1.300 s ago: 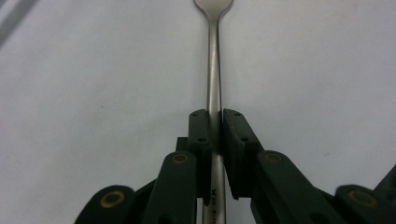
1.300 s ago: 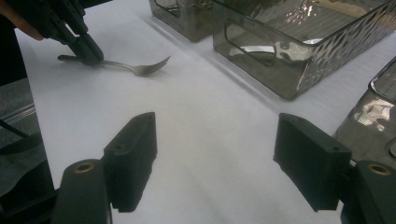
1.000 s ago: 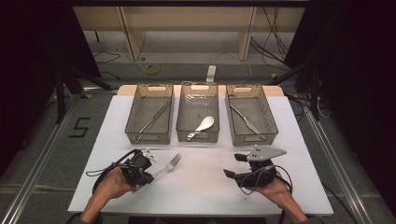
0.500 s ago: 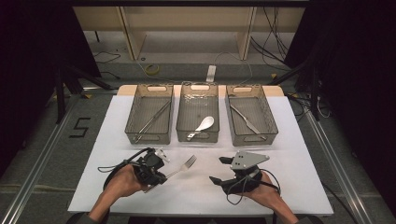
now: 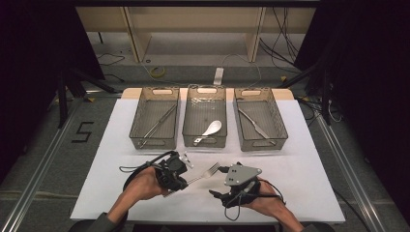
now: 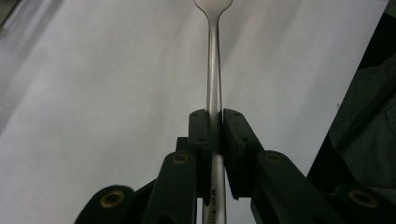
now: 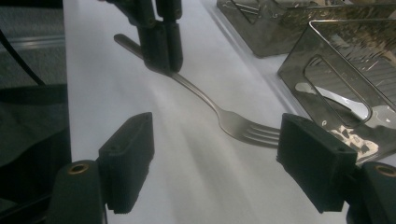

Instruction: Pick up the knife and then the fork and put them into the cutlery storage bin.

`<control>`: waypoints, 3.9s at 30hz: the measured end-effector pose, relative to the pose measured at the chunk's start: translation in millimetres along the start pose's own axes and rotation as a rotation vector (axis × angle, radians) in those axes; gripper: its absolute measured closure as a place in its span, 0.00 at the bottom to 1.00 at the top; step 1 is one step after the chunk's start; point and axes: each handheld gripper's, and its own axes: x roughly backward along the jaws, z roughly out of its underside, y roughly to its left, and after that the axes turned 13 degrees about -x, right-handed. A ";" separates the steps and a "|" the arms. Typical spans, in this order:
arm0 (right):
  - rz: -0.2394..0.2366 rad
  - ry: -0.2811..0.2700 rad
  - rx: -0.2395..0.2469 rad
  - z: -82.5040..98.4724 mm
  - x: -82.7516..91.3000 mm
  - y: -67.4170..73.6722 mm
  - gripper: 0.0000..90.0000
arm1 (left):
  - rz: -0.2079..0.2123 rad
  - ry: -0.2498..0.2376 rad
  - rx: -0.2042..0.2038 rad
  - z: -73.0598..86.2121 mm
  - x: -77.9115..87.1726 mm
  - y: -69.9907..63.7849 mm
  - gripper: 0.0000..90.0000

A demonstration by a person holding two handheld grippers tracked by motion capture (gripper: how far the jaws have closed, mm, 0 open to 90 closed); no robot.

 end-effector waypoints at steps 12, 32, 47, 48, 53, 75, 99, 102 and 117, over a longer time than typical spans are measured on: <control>0.060 0.071 0.142 1.7 -17.2 11.5 0.33 | 0.034 0.009 -0.031 -17.2 -0.8 -2.0 0.91; 0.109 0.121 0.337 2.9 -35.7 21.2 0.62 | 0.106 0.025 -0.079 -35.6 -0.3 -14.2 0.91; 0.152 0.137 0.514 8.7 -38.1 30.0 0.98 | 0.136 -0.019 -0.049 -34.8 3.3 -7.5 0.91; 0.143 0.140 0.511 8.5 -37.4 29.1 0.98 | 0.133 -0.029 -0.040 -35.1 3.7 -7.2 0.90; 0.157 0.137 0.484 9.1 -35.8 23.4 0.98 | 0.090 -0.083 -0.025 -33.1 15.4 -4.2 0.67; 0.319 0.149 0.164 15.1 -0.3 -52.4 0.98 | -0.235 -0.475 0.106 17.1 46.3 20.4 0.24; 0.411 0.017 -0.256 -15.3 49.2 -142.4 0.98 | -0.339 -0.611 0.273 88.0 43.9 21.4 0.20; 0.417 0.013 -0.279 -19.6 48.2 -154.3 0.98 | -0.345 -0.612 0.279 90.8 44.6 19.1 0.19; 0.493 0.033 -0.403 -40.0 26.2 -211.6 0.98 | -0.358 -0.649 0.289 93.3 48.4 8.9 0.18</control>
